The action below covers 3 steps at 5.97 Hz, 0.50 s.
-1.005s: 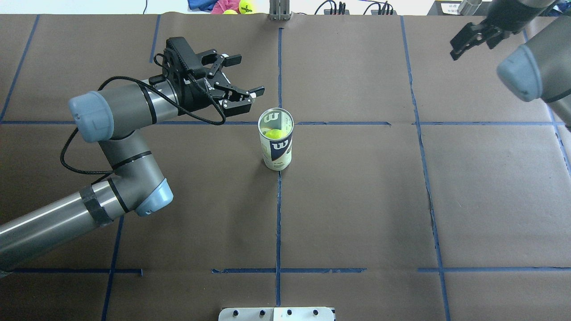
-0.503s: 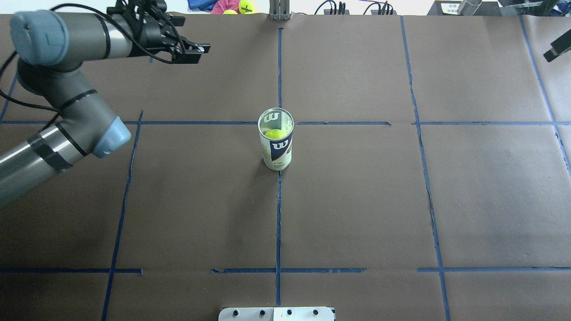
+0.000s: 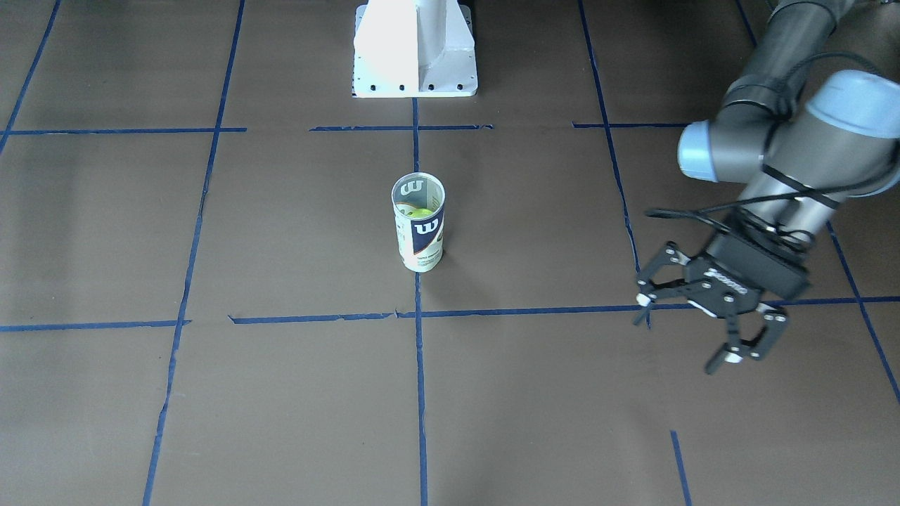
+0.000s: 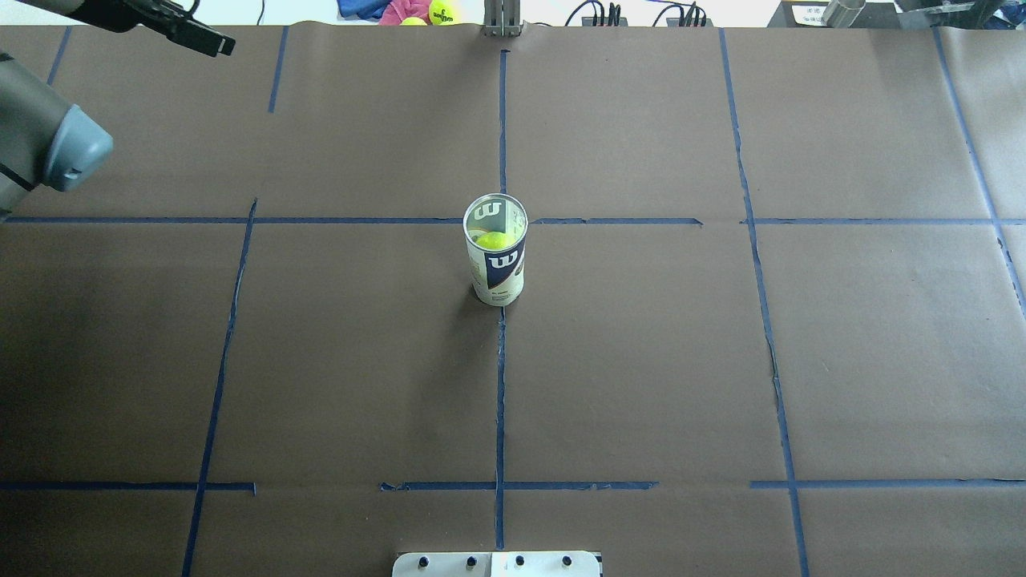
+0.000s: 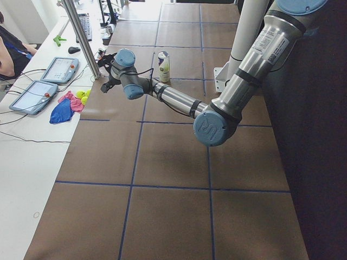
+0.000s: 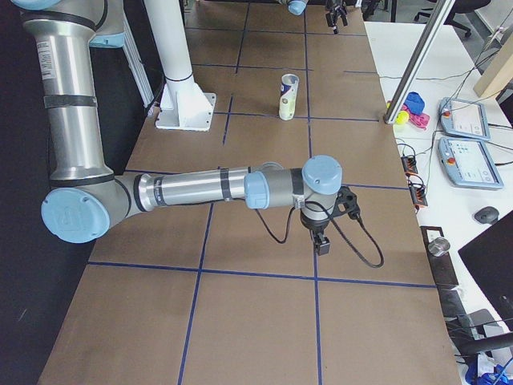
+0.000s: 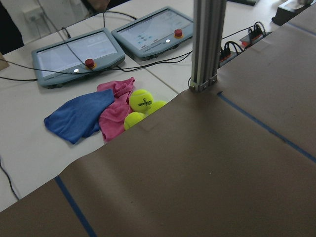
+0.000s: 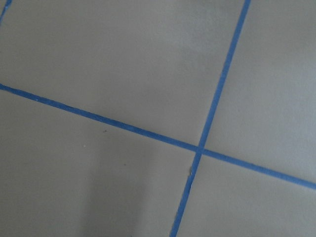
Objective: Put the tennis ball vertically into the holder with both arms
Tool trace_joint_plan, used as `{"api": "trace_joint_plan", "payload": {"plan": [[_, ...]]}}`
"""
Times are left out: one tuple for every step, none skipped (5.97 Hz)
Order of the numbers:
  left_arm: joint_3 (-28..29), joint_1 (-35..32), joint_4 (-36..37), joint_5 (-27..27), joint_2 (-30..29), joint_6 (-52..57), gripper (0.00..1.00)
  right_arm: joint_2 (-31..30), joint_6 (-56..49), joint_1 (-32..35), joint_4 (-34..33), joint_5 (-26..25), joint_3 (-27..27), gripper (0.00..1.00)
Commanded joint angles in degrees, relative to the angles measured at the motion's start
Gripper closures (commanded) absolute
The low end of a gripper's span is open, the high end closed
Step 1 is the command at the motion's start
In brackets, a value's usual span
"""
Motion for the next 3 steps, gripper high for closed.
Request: {"api": "trace_joint_plan", "payload": {"plan": [[-0.5,-4.5,14.3,-5.5,2.9,7.4,0.0,-4.0,6.3,0.5,2.7,-0.2,0.5,0.01],[-2.6,-7.5,23.3,-5.9,5.1,11.8,0.0,-4.4,6.9,0.5,2.7,0.0,0.4,0.01],[-4.3,-9.7,30.6,-5.9,8.5,18.8,0.0,-4.4,6.9,0.5,2.6,0.1,0.5,0.01]]}}
